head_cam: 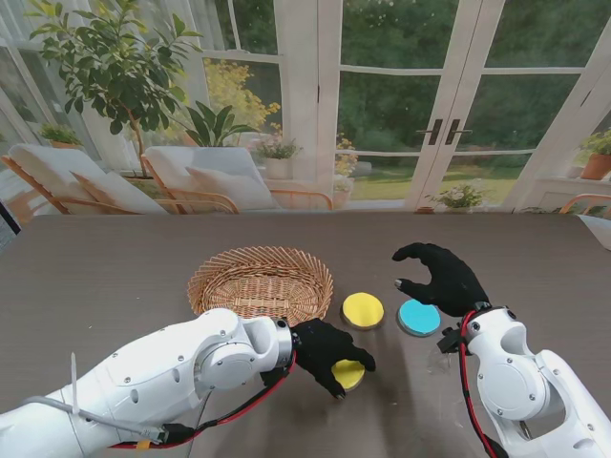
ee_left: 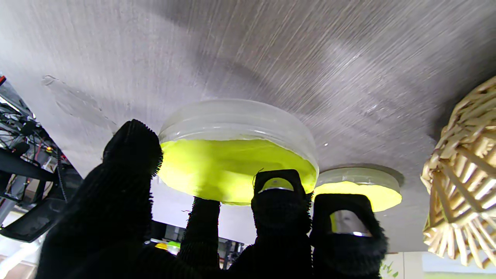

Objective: Stack culture dishes into a storage basket

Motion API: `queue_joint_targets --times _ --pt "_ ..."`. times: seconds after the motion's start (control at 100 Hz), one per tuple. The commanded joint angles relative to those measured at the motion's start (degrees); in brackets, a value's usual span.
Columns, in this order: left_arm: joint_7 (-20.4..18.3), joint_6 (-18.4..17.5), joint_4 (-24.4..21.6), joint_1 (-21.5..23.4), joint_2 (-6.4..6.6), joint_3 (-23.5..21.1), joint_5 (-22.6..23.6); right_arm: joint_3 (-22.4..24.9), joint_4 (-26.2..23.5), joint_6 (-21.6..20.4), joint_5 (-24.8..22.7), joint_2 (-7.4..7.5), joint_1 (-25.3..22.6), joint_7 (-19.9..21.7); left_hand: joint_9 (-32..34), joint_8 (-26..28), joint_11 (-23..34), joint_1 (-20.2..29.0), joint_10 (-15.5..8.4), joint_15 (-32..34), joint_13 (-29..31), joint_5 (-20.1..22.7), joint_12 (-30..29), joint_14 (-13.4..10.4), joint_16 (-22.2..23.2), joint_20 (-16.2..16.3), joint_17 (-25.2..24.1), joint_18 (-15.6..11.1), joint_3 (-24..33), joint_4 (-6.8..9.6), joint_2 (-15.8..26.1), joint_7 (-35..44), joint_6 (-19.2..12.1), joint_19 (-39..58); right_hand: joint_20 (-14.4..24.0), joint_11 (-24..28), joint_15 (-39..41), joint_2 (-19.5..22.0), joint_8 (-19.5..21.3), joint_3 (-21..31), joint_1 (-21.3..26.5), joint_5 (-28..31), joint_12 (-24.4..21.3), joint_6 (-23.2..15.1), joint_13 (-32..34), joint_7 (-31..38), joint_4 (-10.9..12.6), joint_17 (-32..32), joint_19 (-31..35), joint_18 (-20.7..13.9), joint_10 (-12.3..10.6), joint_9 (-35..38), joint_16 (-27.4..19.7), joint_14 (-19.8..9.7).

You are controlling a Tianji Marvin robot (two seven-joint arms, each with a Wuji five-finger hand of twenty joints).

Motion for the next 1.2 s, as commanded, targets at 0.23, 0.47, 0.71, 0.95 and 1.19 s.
queue_joint_targets --times 0.23,0.47,0.71,0.95,1.19 --pt "0.42 -0.92 4.93 -2.58 -1.40 2.67 -1.54 -0.08 -0.53 -0.08 -0.17 -0.19 -0.44 0.76 5.34 0.07 8.91 6.60 -9.36 1.11 2.73 2.25 4.01 -0.65 -0.46 -0.55 1.25 -1.14 6.36 1.81 7.49 3.13 -1.28 11.30 2.30 -0.19 0.13 -0.94 -0.19 -1.81 0.07 1.28 -0.79 -1.06 1.20 -0.74 0.19 -26.10 -1.90 0.25 0.67 0.32 0.46 -0.28" --pt "1.01 -0.82 6.62 -4.22 -2.01 5.04 -1.68 0.00 -0.55 -0.07 -0.13 -0.21 -0.45 0.70 4.58 -0.20 8.72 6.75 -9.28 0.42 1.99 2.52 3.97 -0.21 -0.60 -0.73 0.67 -1.28 5.62 1.88 8.08 3.21 -1.01 10.90 2.32 -0.17 0.15 -0.94 -0.18 -1.82 0.14 1.36 -0.78 -0.98 1.25 -0.73 0.21 -26.10 -1.91 0.22 0.71 0.39 0.47 -0.31" --pt "0.18 -0.72 6.33 -4.77 -1.80 5.81 -1.70 0.00 -0.56 -0.11 -0.07 -0.19 -0.41 0.79 1.66 -1.46 6.62 6.60 -9.94 -2.25 -0.09 3.43 2.02 0.37 -1.21 -0.30 -1.48 -2.58 3.68 2.01 8.49 2.23 -0.27 9.21 2.34 -0.20 0.11 -0.93 -0.19 -1.82 0.12 1.38 -0.80 -0.92 1.20 -0.75 0.21 -26.08 -1.90 0.20 0.71 0.38 0.45 -0.44" --pt "-0.61 -0.64 7.09 -5.52 -1.96 6.82 -3.02 0.06 -0.61 -0.06 -0.02 -0.21 -0.44 0.74 -0.98 -2.90 4.01 6.06 -9.72 -8.28 -3.55 4.61 -1.86 4.57 -2.75 0.79 -5.66 -0.99 0.96 2.13 10.10 1.07 0.66 5.15 2.35 -0.19 0.14 -0.99 -0.18 -1.80 0.14 1.35 -0.79 -0.88 1.25 -0.78 0.21 -26.17 -1.94 0.23 0.73 0.37 0.47 -0.34" --pt "-1.25 -0.11 7.79 -6.09 -2.16 7.78 -4.26 0.09 -0.60 -0.03 0.01 -0.22 -0.43 0.73 -2.46 -4.09 1.88 6.04 -10.14 -19.19 -8.67 4.88 -4.76 10.83 -5.63 3.21 -14.88 5.82 -1.61 2.13 11.50 -0.09 1.53 -6.29 2.37 -0.19 0.14 -0.90 -0.16 -1.80 0.13 1.38 -0.79 -0.92 1.25 -0.75 0.21 -26.13 -1.93 0.19 0.72 0.37 0.47 -0.30"
